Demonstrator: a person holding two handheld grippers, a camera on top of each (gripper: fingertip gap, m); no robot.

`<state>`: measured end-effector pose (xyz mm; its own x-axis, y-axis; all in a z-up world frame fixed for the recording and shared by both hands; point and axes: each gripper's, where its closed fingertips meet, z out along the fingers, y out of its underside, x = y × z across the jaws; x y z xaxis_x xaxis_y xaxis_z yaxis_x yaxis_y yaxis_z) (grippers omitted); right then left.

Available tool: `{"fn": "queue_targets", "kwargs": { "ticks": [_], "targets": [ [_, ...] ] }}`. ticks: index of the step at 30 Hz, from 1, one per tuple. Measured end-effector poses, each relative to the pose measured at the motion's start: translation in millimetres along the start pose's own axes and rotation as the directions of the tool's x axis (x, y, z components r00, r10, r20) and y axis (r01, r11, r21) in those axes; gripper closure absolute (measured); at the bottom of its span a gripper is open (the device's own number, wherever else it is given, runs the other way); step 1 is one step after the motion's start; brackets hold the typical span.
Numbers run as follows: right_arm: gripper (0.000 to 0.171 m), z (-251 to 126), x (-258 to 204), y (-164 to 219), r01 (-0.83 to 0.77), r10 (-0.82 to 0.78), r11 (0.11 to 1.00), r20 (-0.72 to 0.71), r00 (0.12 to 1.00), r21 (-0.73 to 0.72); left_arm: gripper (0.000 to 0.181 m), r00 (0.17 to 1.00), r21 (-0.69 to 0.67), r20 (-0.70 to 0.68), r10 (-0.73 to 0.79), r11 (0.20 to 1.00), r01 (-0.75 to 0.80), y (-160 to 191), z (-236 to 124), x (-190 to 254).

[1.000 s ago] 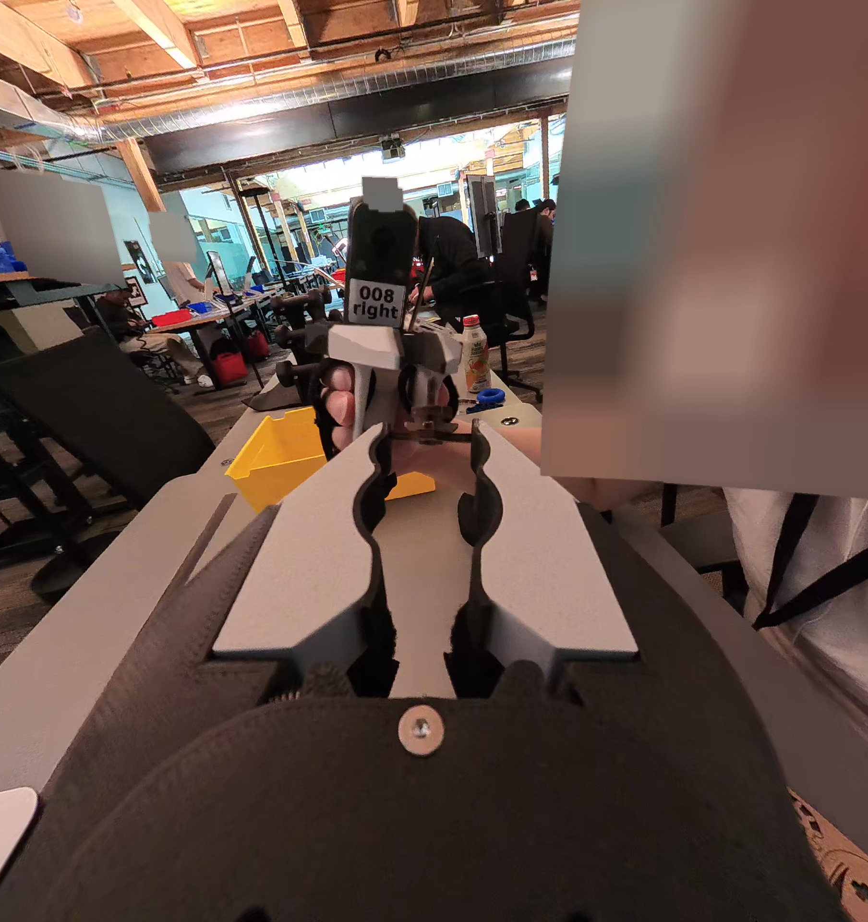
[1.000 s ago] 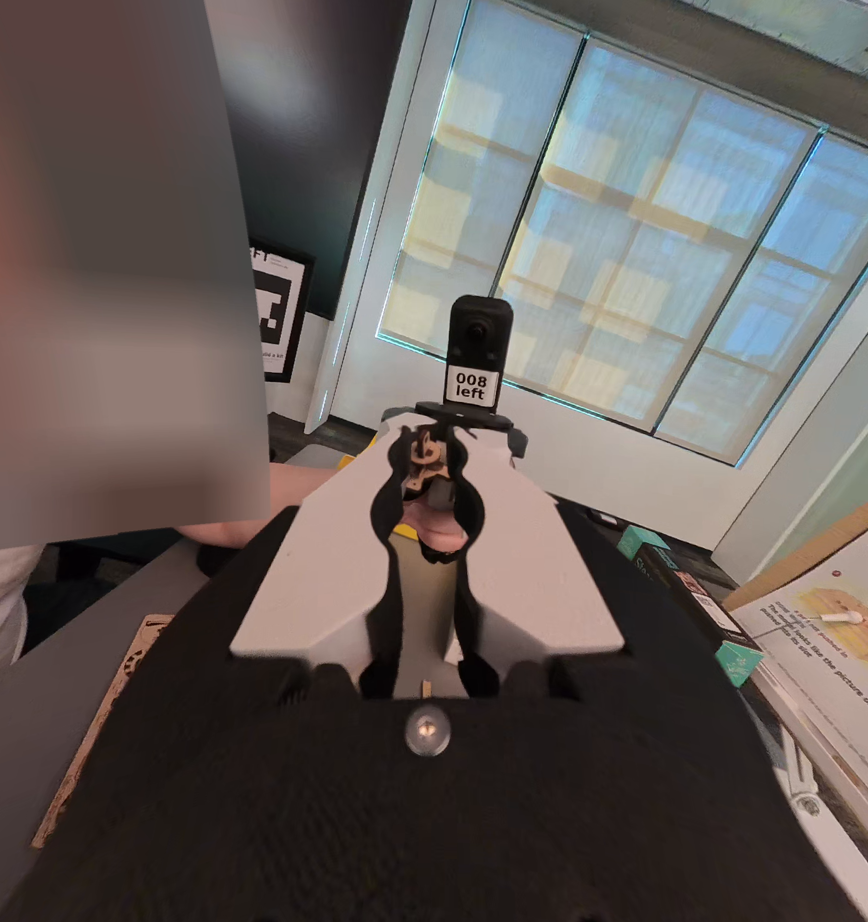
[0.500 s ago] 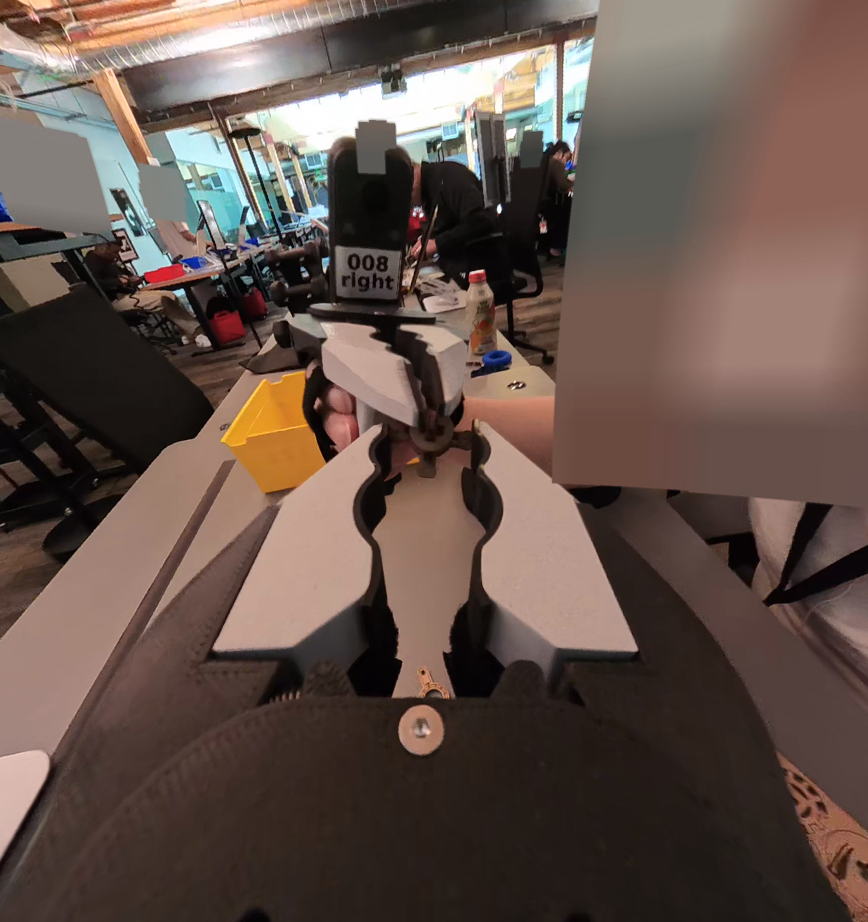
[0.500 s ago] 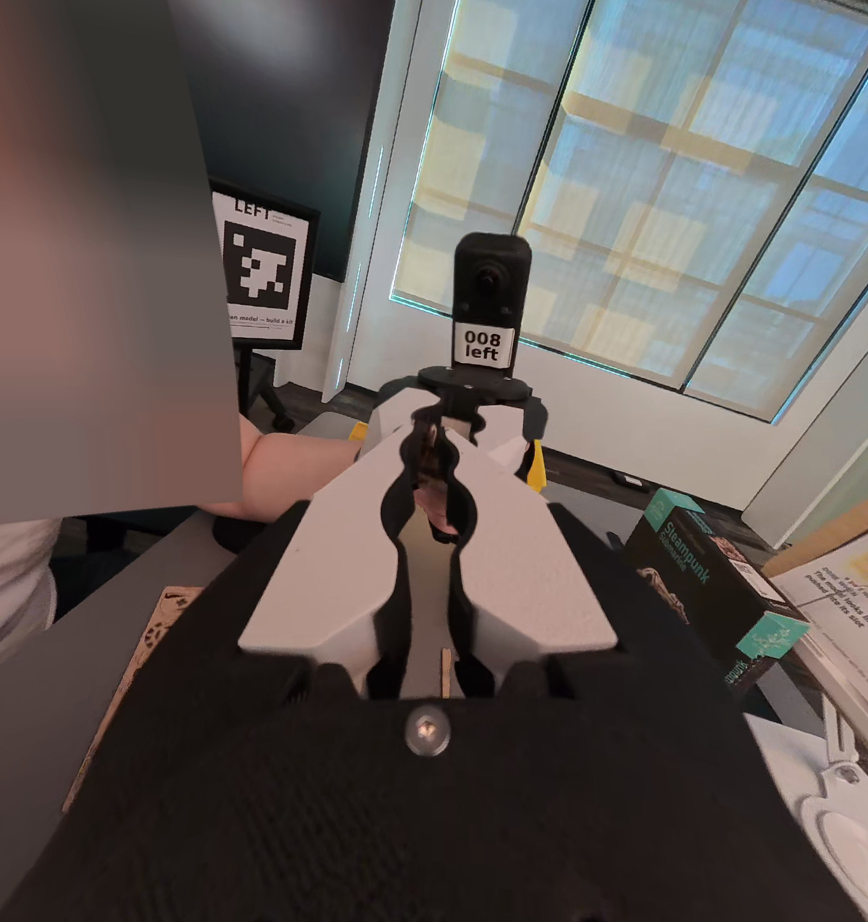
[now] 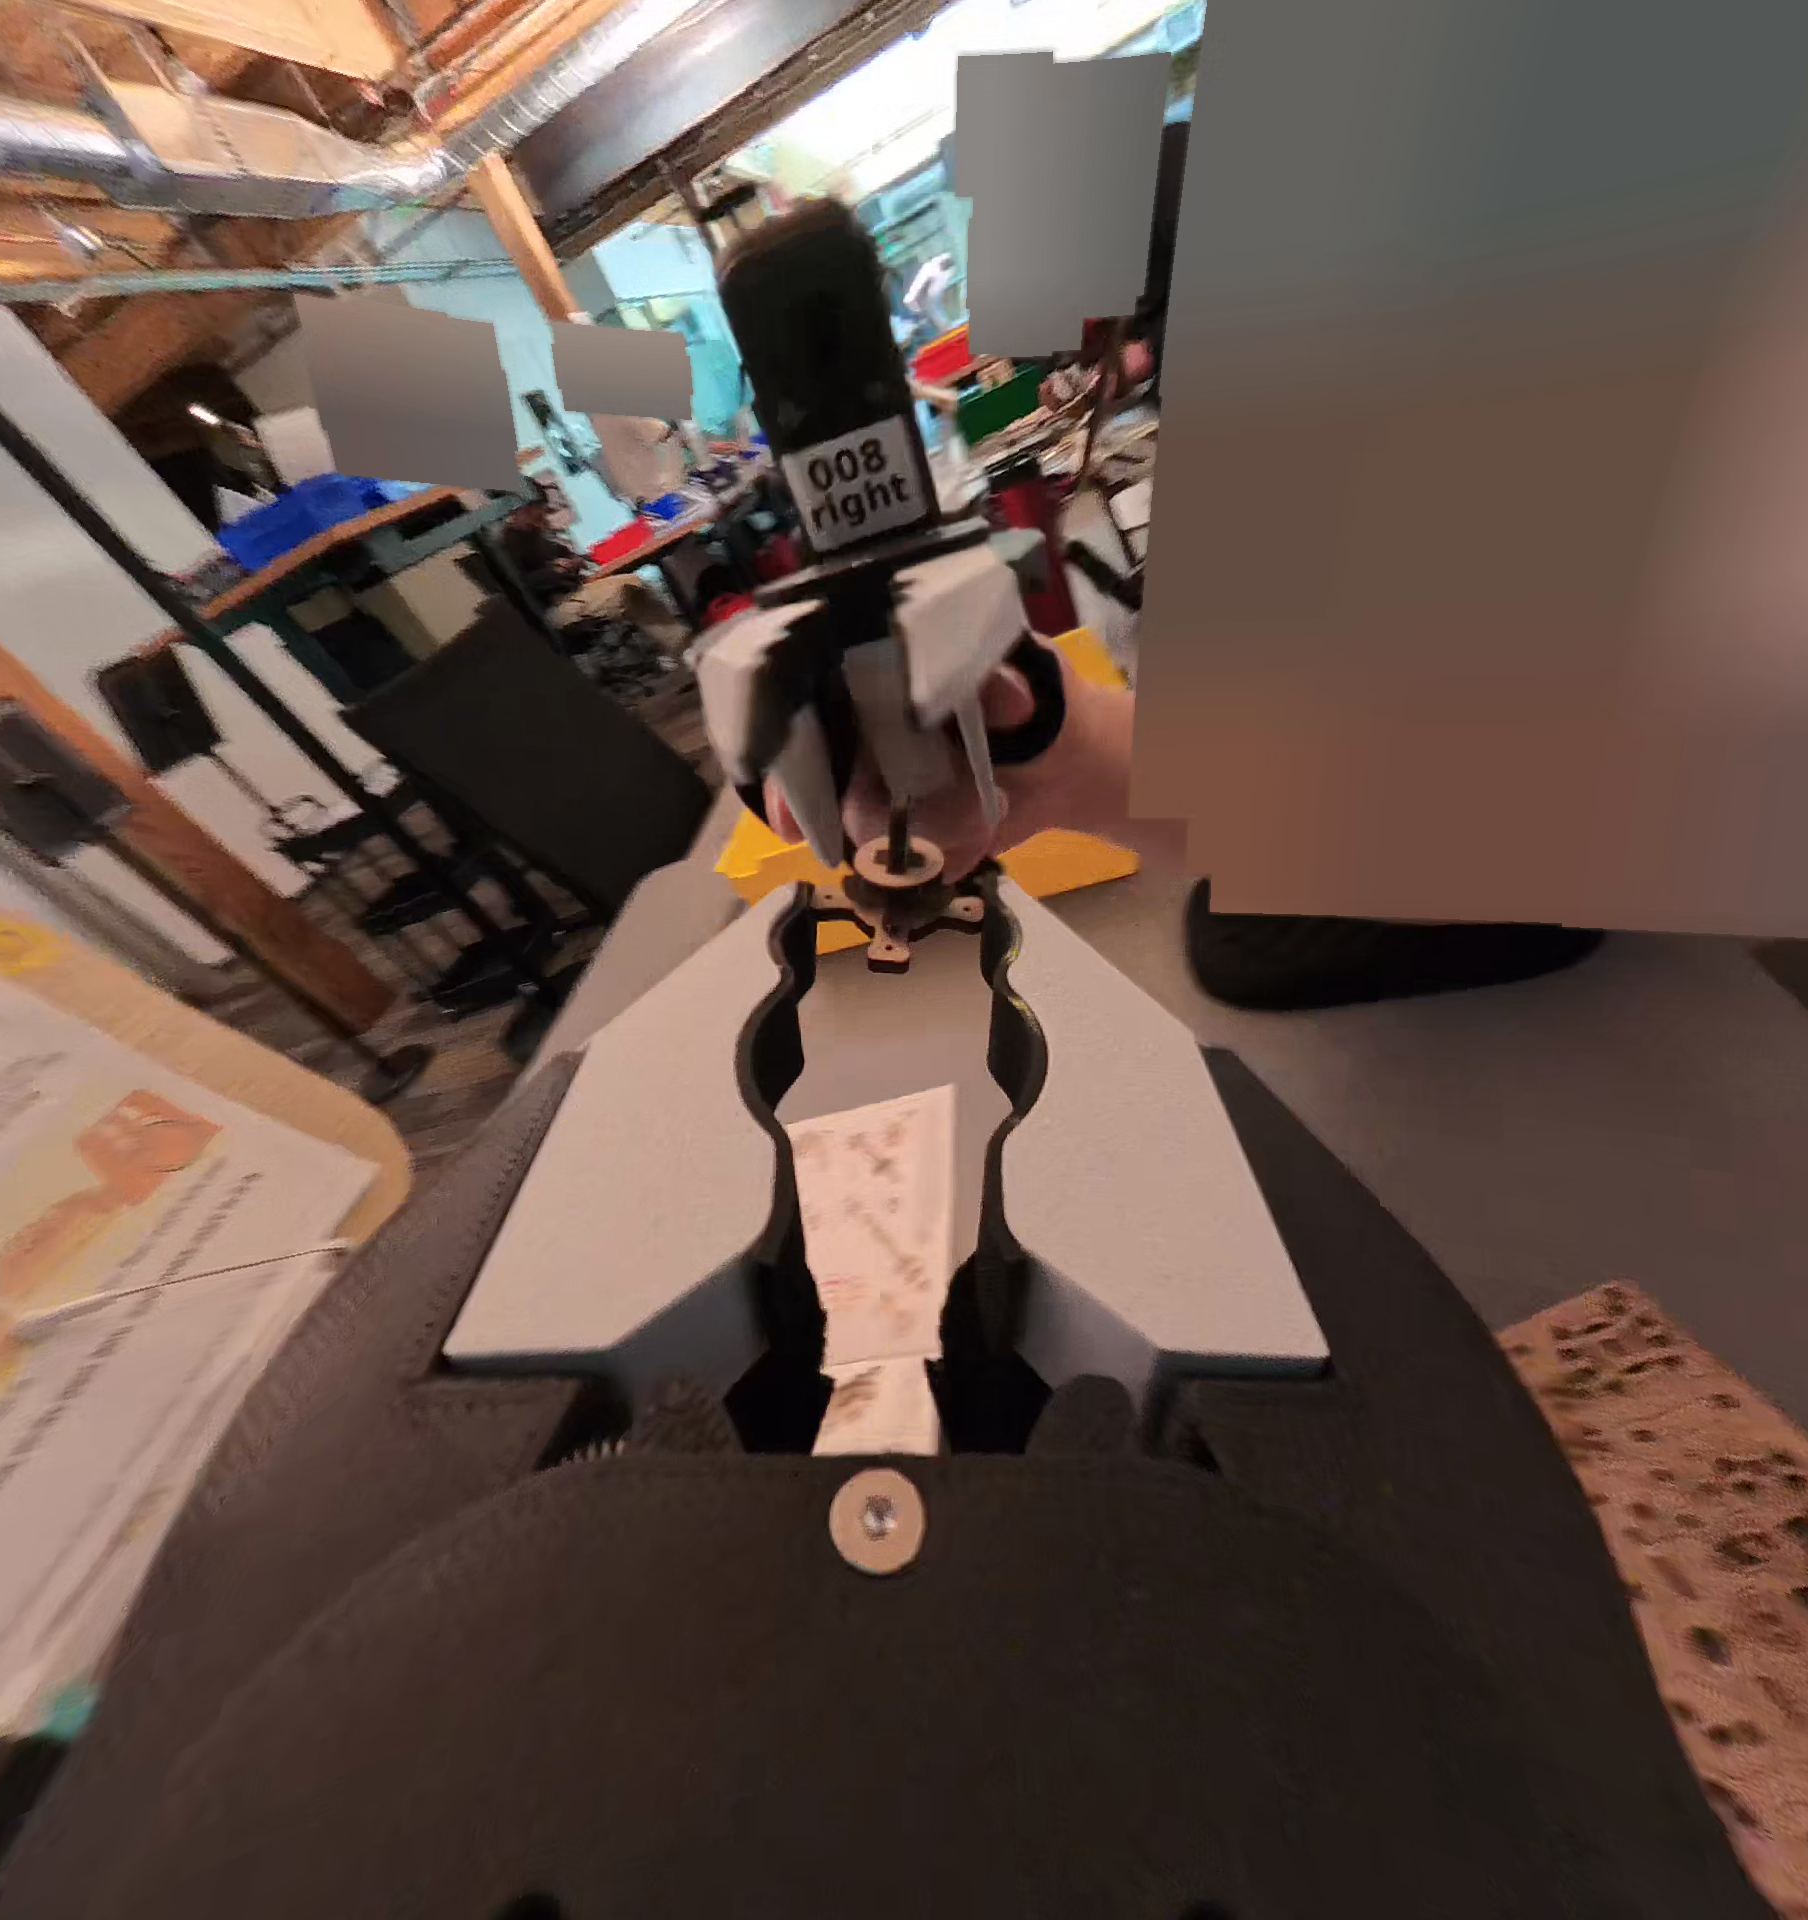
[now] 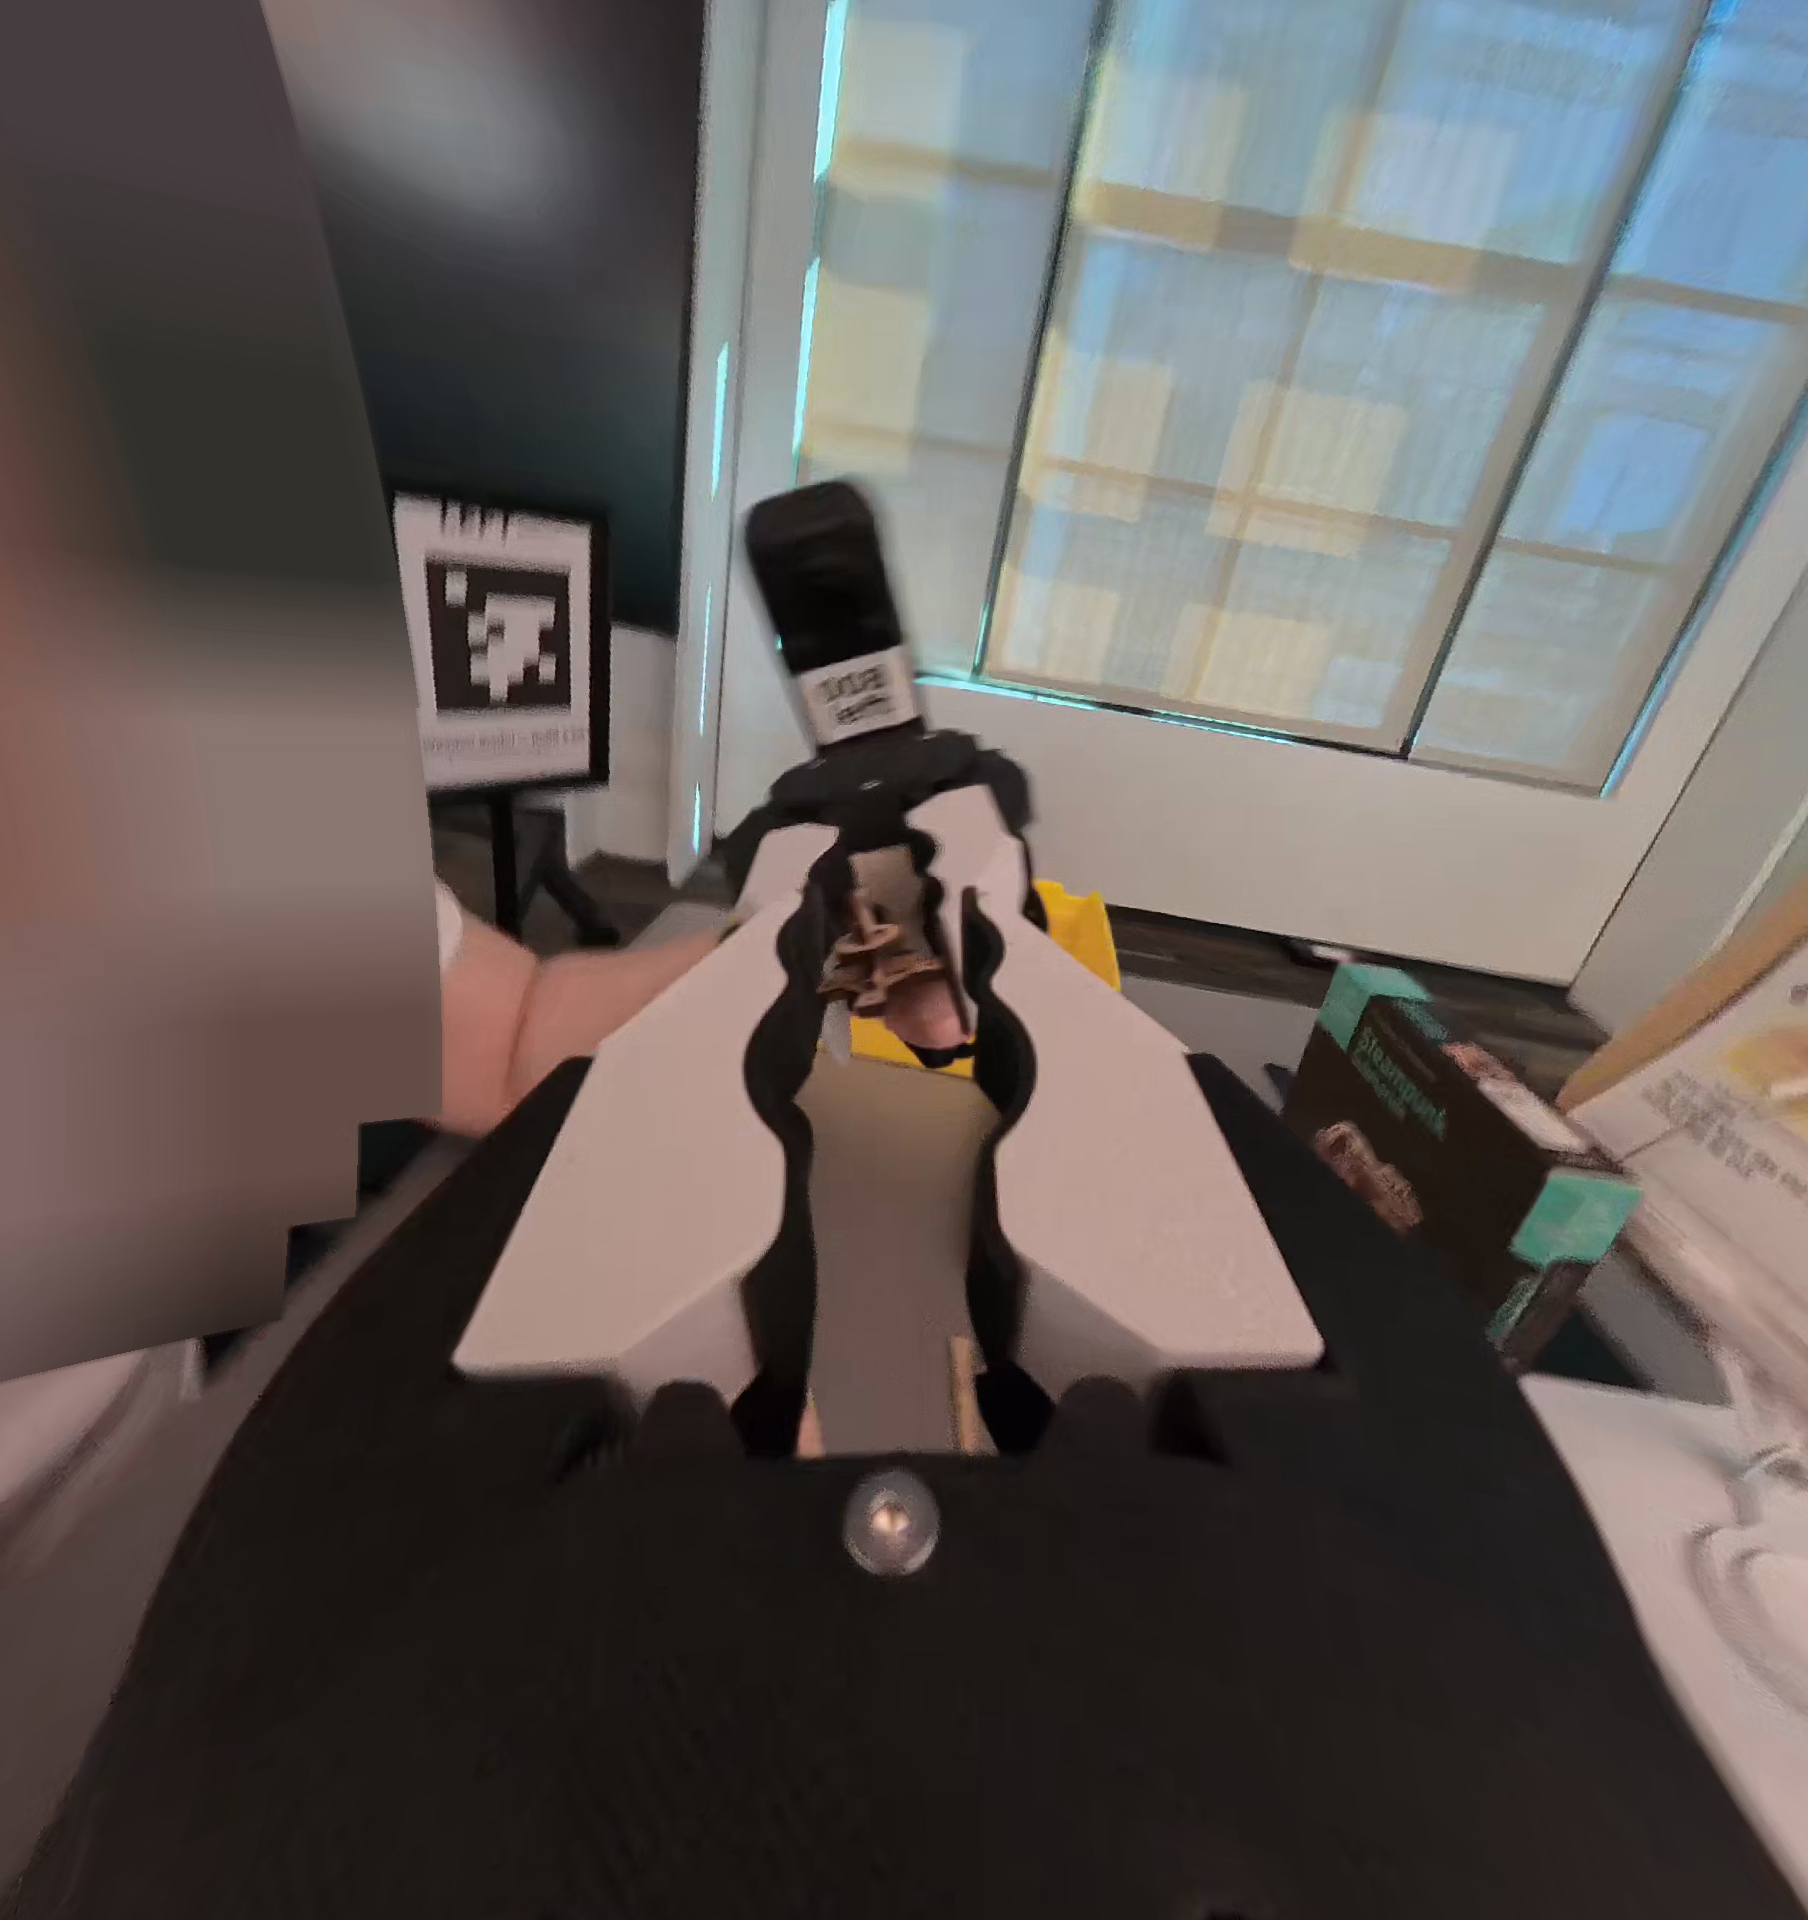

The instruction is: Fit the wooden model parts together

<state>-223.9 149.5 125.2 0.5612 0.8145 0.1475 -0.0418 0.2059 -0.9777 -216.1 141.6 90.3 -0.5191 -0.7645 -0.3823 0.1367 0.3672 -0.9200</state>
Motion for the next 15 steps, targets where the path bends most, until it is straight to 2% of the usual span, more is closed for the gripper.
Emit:
{"fn": "queue_targets", "kwargs": {
  "ticks": [3, 5, 9, 15],
  "targets": [
    [0.132, -6, 22, 1, -0.273, 0.273, 0.962, -0.017, 0.962, 0.031, 0.151, 0.97, -0.104, 0.131, 0.204, 0.976, -0.192, 1, -5, -10],
    [0.123, -3, 25, 17, -0.354, 0.353, 0.935, -0.023, 0.935, -0.032, 0.152, 0.927, -0.183, 0.194, 0.322, 0.94, -0.288, 1, -7, -15],
    [0.119, 12, 10, 29, -0.406, 0.412, 0.907, 0.033, 0.91, -0.114, 0.152, 0.871, -0.24, 0.235, 0.432, 0.894, -0.379, -4, -8, -17],
    [0.137, 21, 0, 33, -0.444, 0.458, 0.885, 0.09, 0.884, -0.139, 0.151, 0.834, -0.306, 0.227, 0.502, 0.85, -0.429, 5, -4, -18]
  ]
}}
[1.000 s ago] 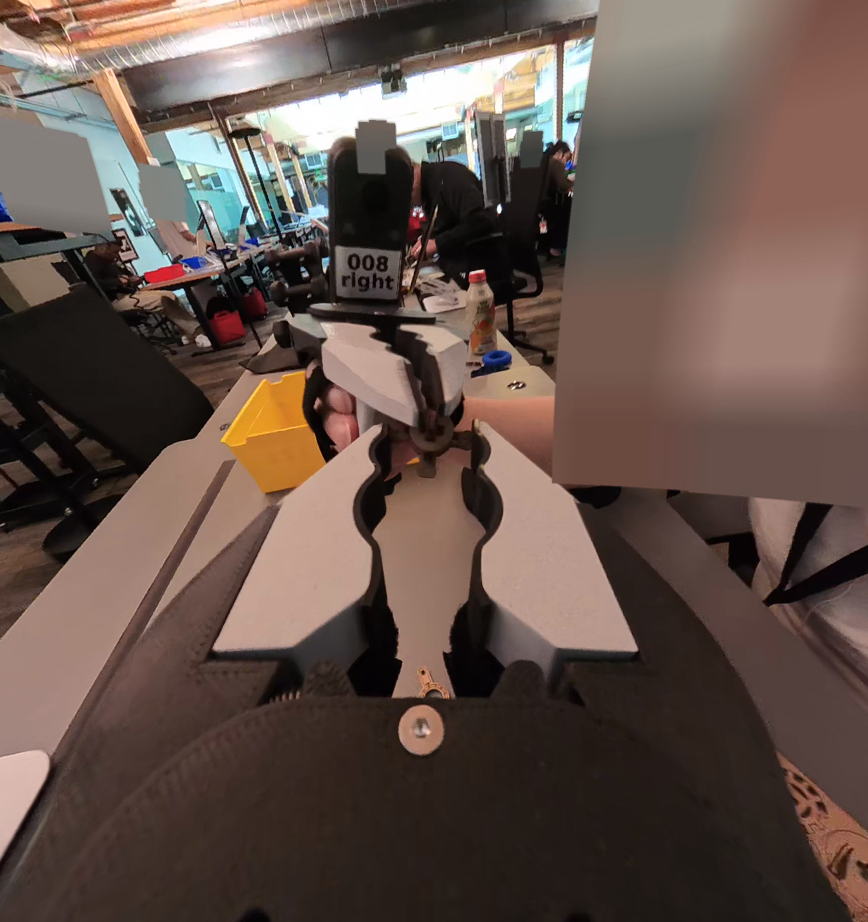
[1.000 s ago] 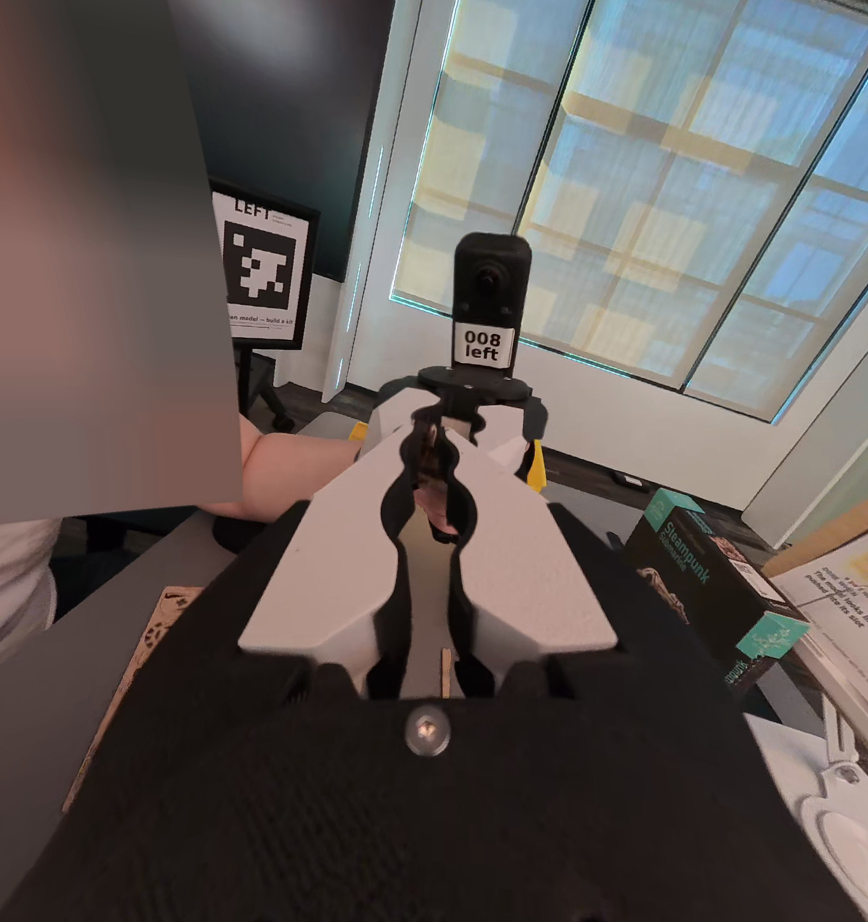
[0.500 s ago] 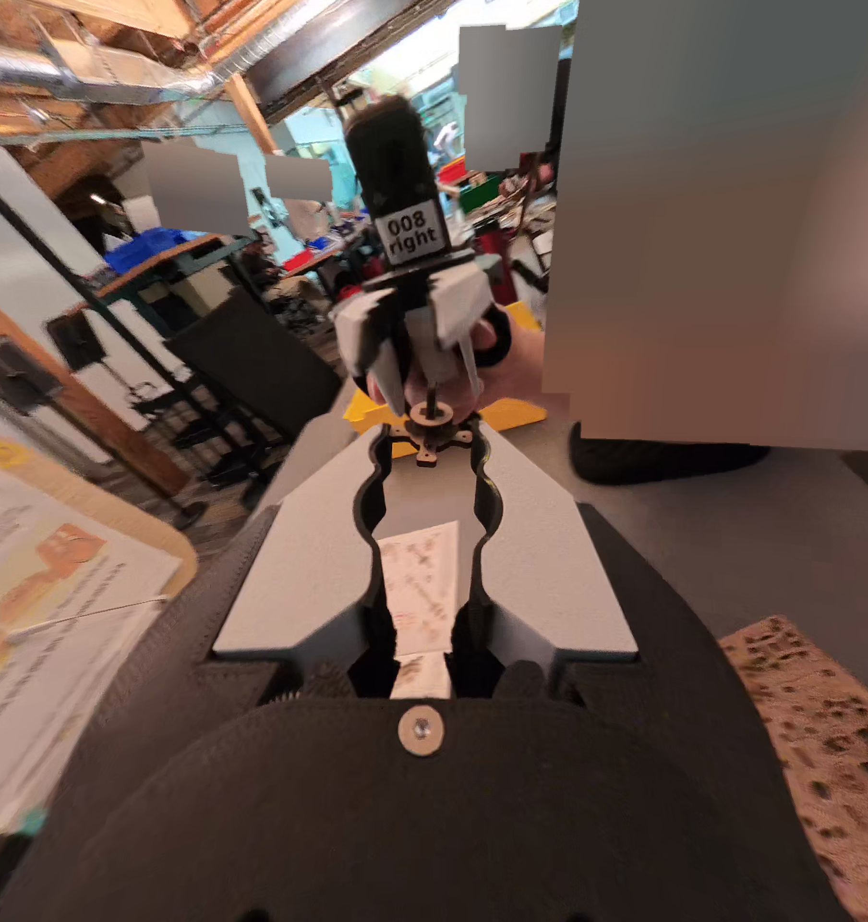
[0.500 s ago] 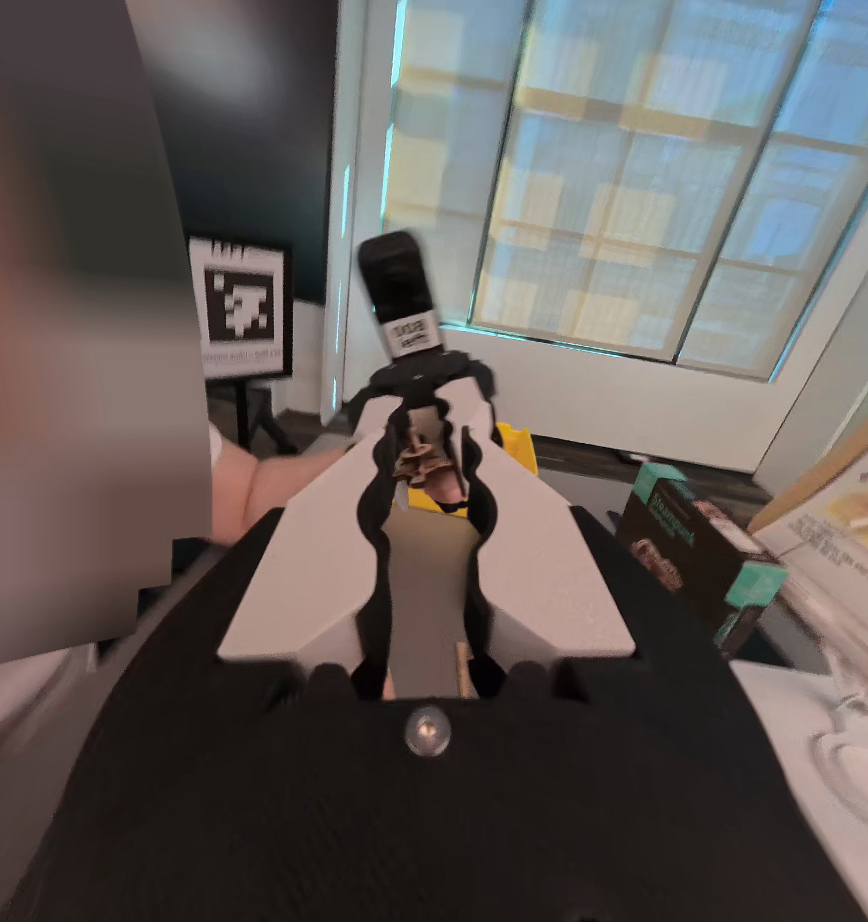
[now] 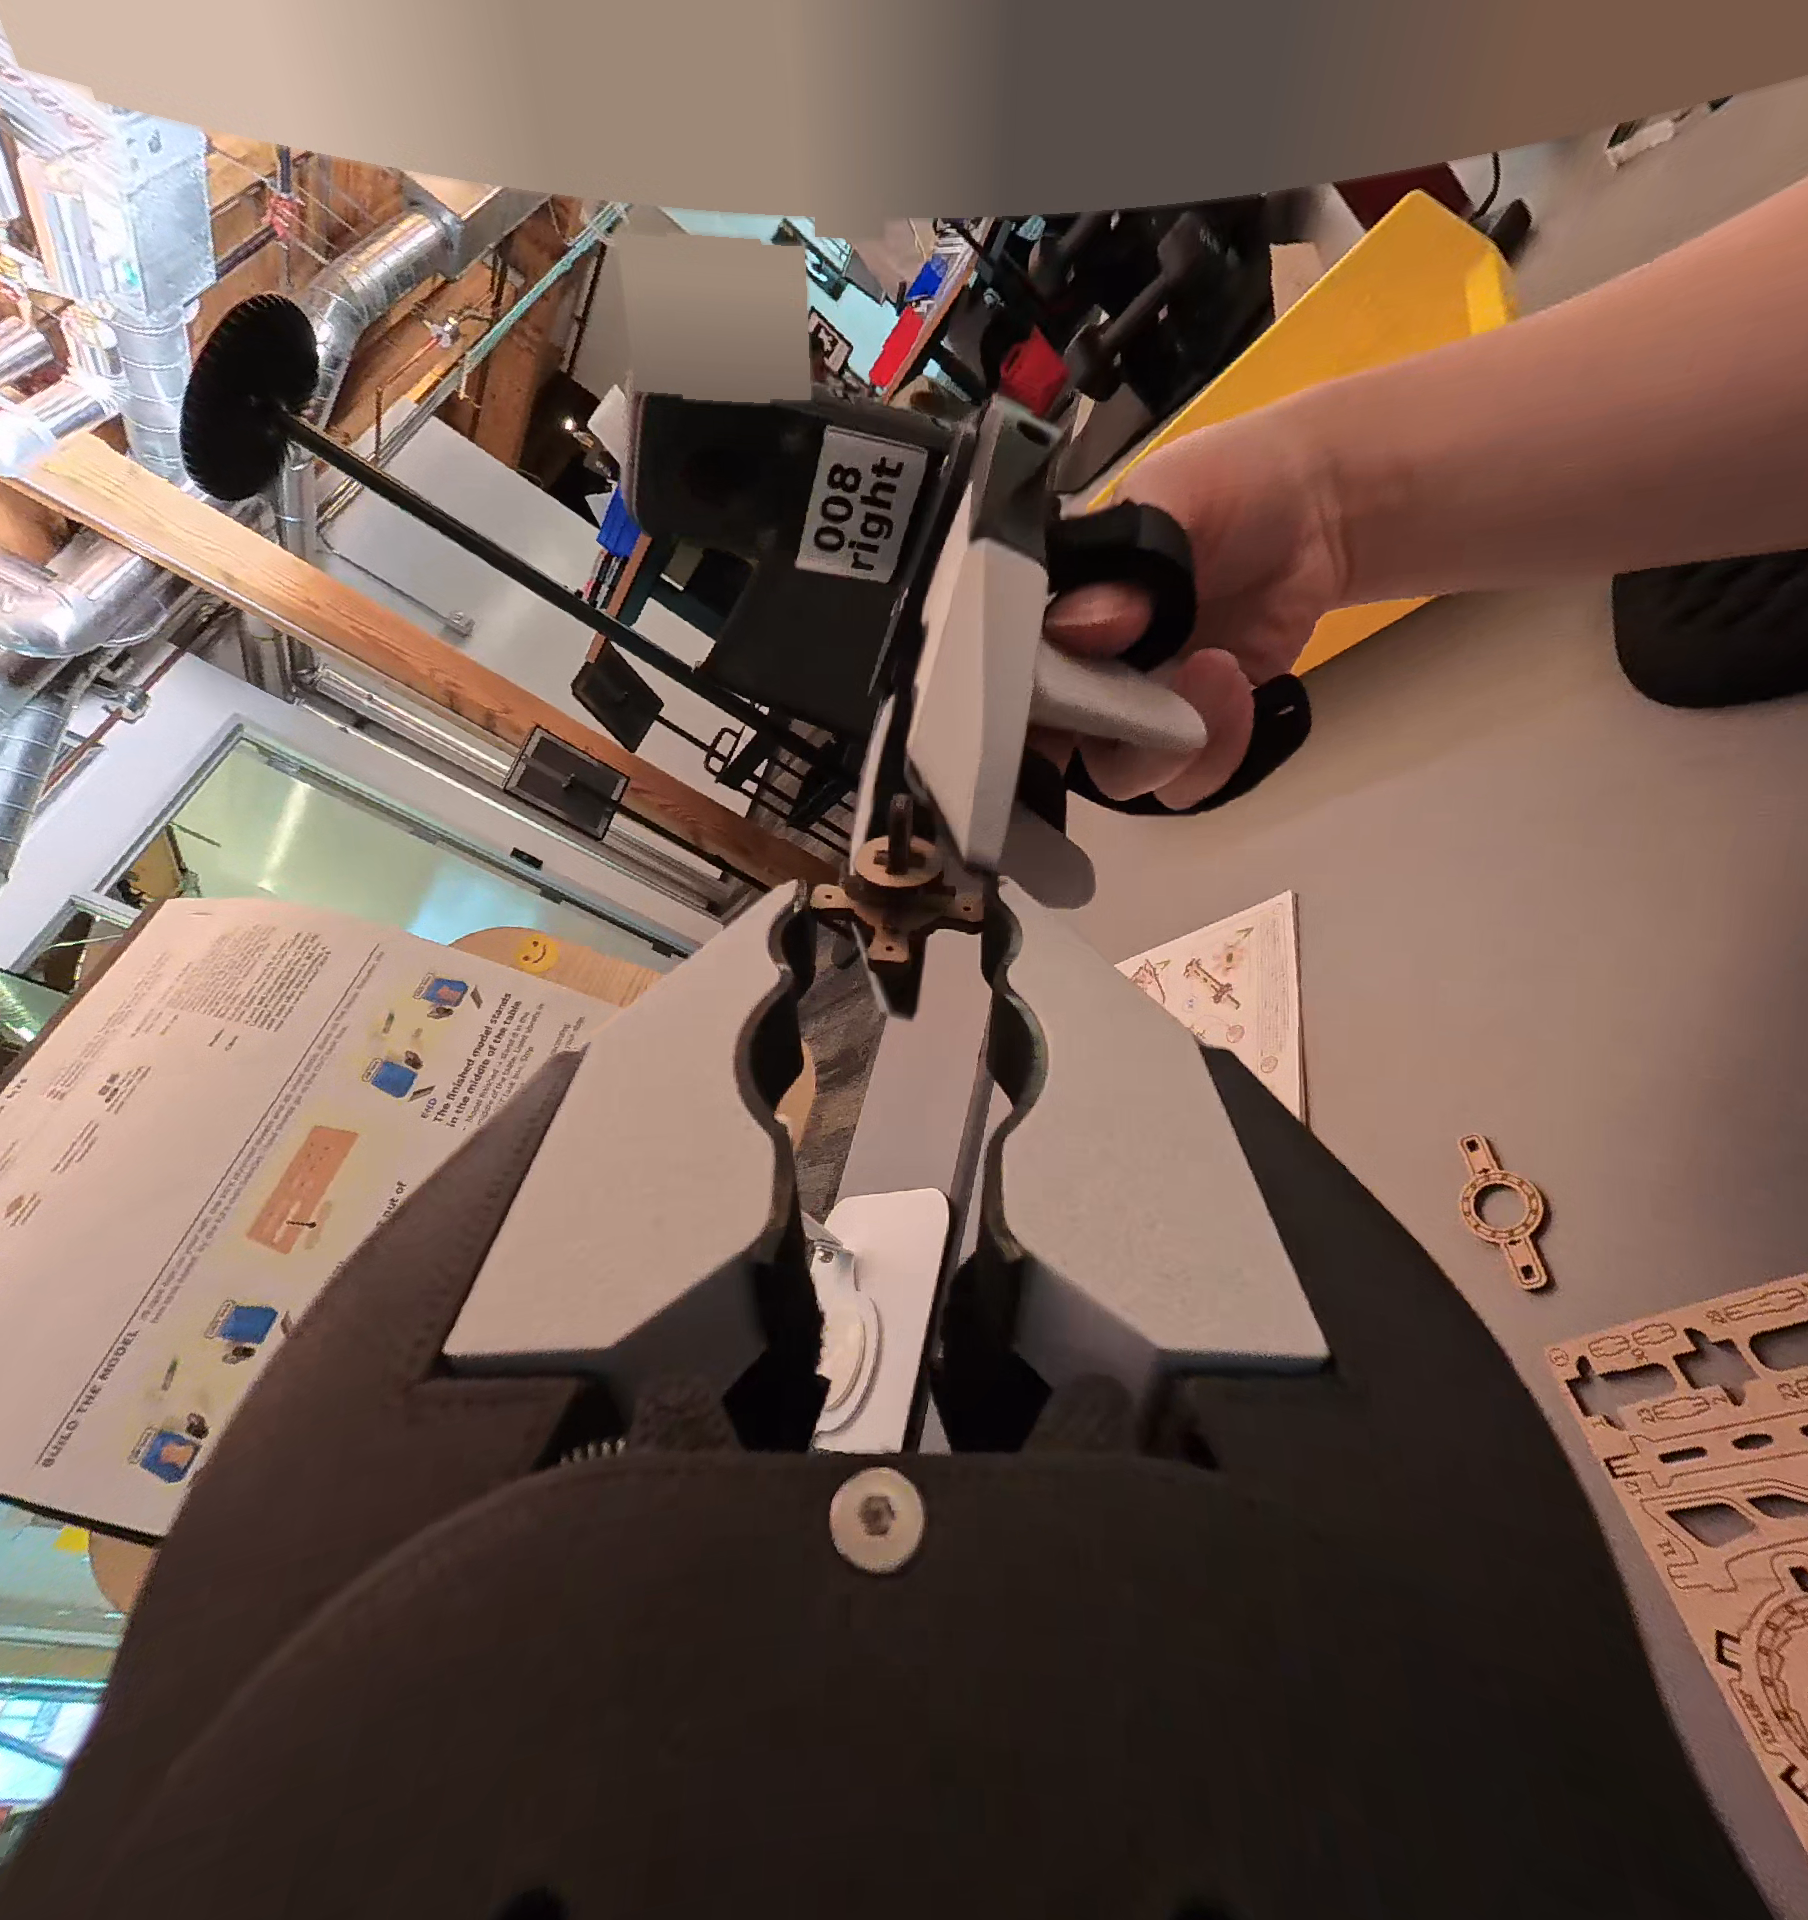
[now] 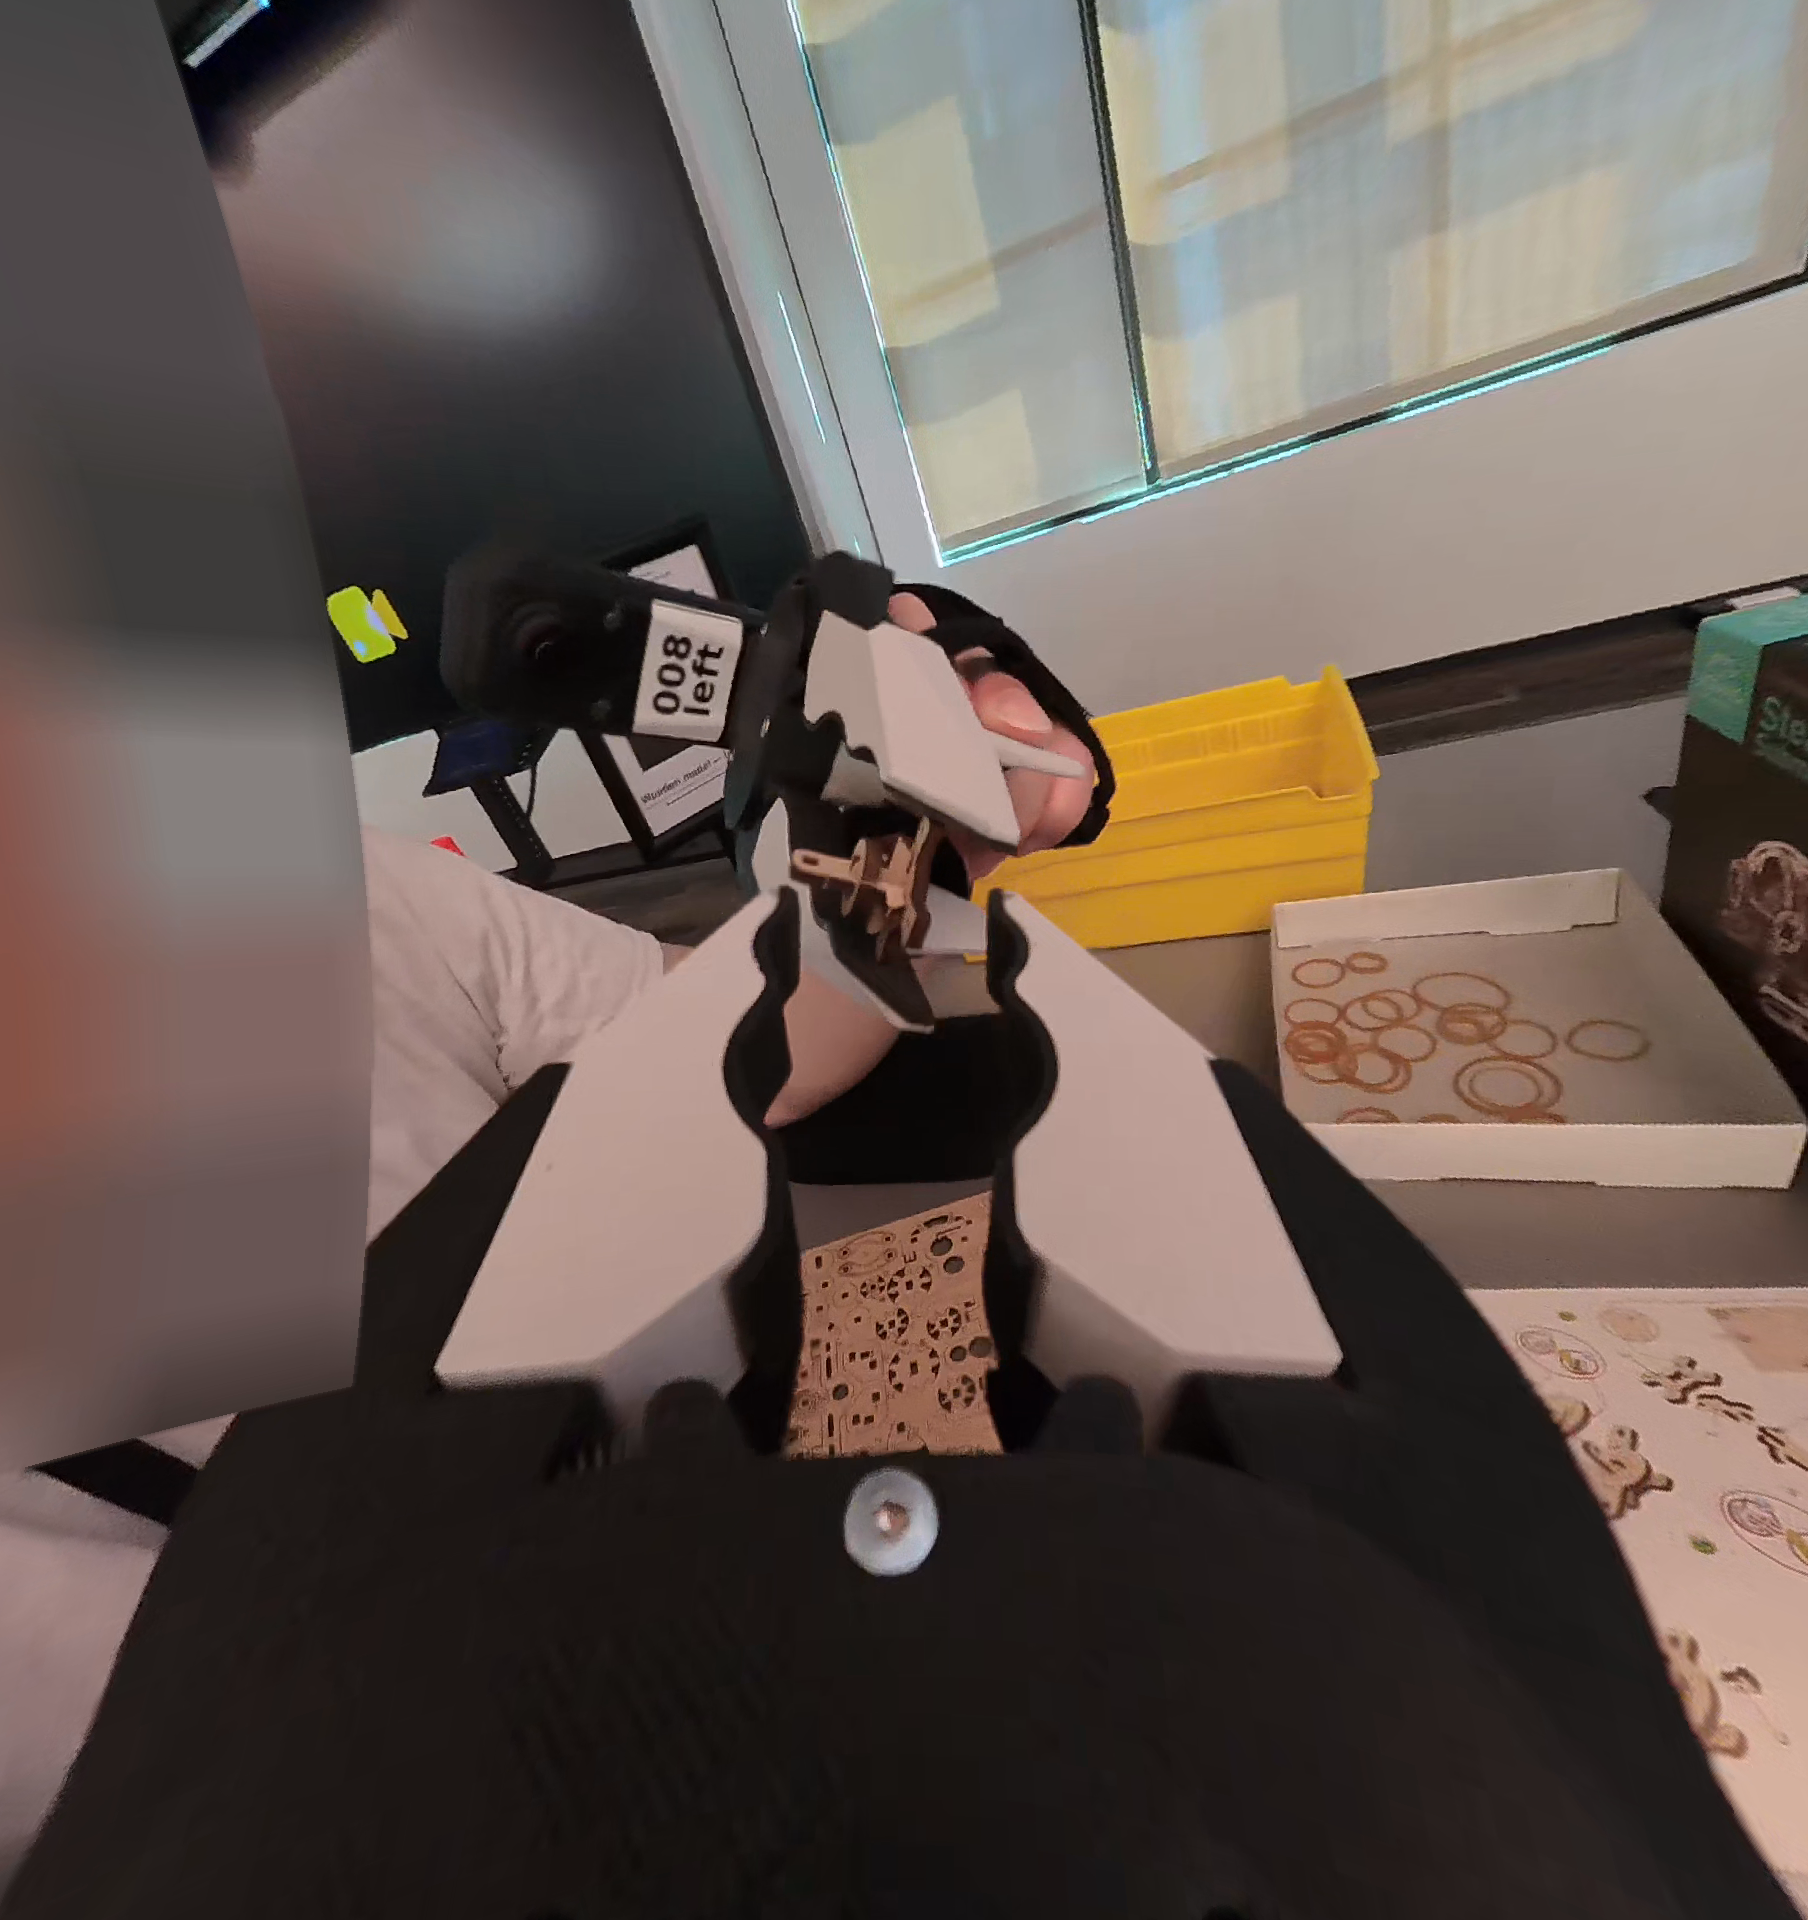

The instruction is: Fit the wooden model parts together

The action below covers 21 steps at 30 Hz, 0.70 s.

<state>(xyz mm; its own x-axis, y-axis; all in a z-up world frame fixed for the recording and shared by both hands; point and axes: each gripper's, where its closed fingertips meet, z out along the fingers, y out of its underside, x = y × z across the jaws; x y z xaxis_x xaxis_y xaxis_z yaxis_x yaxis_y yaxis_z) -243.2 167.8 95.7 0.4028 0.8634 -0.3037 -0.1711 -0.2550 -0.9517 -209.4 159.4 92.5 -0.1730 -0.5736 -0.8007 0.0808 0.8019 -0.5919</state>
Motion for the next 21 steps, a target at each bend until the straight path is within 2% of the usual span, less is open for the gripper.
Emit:
{"fn": "queue_targets", "kwargs": {
  "ticks": [3, 7, 15, 18, 21],
  "targets": [
    [0.157, 2, -3, 0, 0.006, -0.007, 1.0, 0.038, 0.999, 0.01, 0.151, 1.0, -0.004, 0.007, 0.019, 1.0, -0.019, 1, 1, 0],
    [0.153, 4, -5, 1, -0.02, 0.018, 1.0, 0.076, 0.997, 0.023, 0.151, 0.998, 0.009, 0.019, 0.055, 0.998, -0.055, -1, -1, 0],
    [0.159, 5, -1, 1, -0.068, 0.061, 0.996, 0.114, 0.992, 0.058, 0.151, 0.994, -0.023, 0.049, 0.098, 0.995, -0.097, 3, 0, -3],
    [0.159, 5, 2, 1, -0.035, 0.031, 0.998, 0.08, 0.996, 0.051, 0.151, 0.995, -0.042, 0.045, 0.094, 0.995, -0.092, 6, 1, -3],
    [0.146, 1, 16, 0, 0.057, -0.055, 0.998, -0.05, 0.997, 0.041, 0.152, 0.996, -0.103, 0.058, 0.062, 0.993, -0.056, 13, 4, -7]
  ]
}}
